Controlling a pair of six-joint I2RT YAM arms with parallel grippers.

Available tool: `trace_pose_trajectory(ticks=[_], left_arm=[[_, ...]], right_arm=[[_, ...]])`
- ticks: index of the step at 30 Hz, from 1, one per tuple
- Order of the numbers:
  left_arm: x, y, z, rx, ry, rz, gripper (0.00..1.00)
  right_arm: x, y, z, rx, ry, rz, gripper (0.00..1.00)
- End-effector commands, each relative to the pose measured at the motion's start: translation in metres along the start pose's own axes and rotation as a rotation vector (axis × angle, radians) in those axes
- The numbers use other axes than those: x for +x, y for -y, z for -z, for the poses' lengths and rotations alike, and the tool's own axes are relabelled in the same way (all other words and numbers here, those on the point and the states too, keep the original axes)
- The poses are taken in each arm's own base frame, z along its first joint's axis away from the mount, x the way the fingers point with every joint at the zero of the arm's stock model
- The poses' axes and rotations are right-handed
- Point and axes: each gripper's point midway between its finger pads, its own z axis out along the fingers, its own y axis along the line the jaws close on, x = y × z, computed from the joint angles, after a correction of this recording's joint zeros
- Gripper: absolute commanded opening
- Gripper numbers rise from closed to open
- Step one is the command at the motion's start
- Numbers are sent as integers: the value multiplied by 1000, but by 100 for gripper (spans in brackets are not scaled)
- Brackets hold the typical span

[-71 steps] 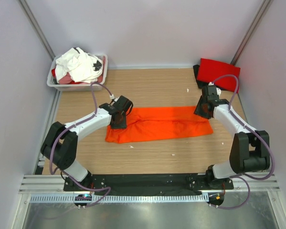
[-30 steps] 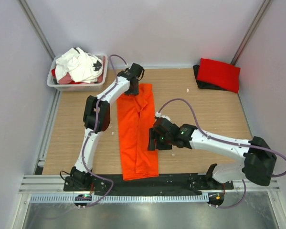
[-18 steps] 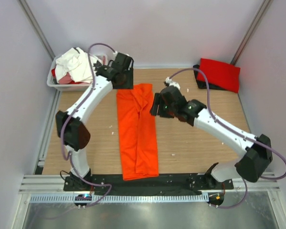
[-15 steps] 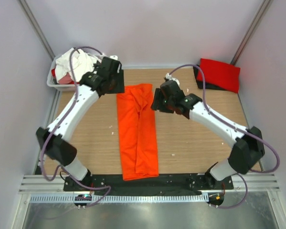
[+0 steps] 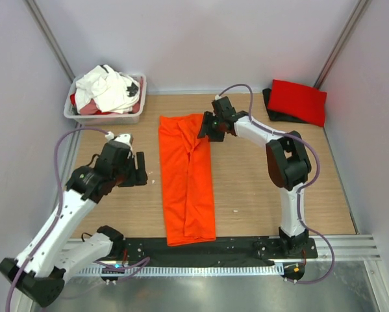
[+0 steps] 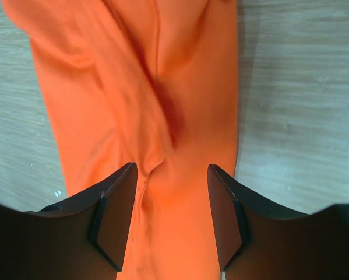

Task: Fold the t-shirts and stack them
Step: Fold the tshirt

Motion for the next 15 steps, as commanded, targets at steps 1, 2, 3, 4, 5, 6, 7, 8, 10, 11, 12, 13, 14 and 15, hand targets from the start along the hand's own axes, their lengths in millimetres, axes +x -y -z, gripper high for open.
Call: trace_pose_trajectory(ticks=[1, 2, 3, 4, 5, 6, 7, 8, 10, 11, 12, 13, 14, 15], left_arm=[[-14, -5, 33, 42, 156, 52, 72], [-15, -8, 40, 39, 185, 60, 73], [-17, -9, 50, 64, 224, 64, 74], [-19, -8, 55, 81, 253, 65, 74], [-18, -8, 56, 93, 271, 67, 74], [-23, -8, 63, 116, 323, 79, 75], [-23, -8, 65, 125, 339, 84, 75], [-21, -9, 62, 123, 347, 91, 76], [-25, -12, 68, 132, 398, 112, 78], [-26, -15, 68, 117, 408, 122, 79], [-25, -17, 69, 106, 410, 125, 80], [-25, -18, 69, 103, 413, 128, 80], [-25, -19, 69, 97, 416, 130, 80], [-25, -19, 68, 96, 413, 129, 80]], right_arm=[[-23, -30, -5, -180, 16, -1, 57], [-24, -27, -10, -195, 11, -11, 57], [-22, -27, -15, -208, 2, -16, 57], [-24, -30, -16, -234, 5, -17, 57], [-24, -31, -18, -245, 0, -26, 57], [-22, -30, -22, -249, -6, -33, 57], [-23, -31, -24, -256, -4, -36, 56], [-22, -34, -24, -273, -11, -45, 56], [-19, -33, -30, -277, -20, -52, 55], [-17, -32, -31, -279, -28, -57, 55], [-17, -31, -32, -280, -28, -59, 54], [-15, -31, -34, -279, -34, -61, 54], [-14, -31, -35, -280, -37, -61, 54], [-14, -31, -35, -281, -39, -63, 54]])
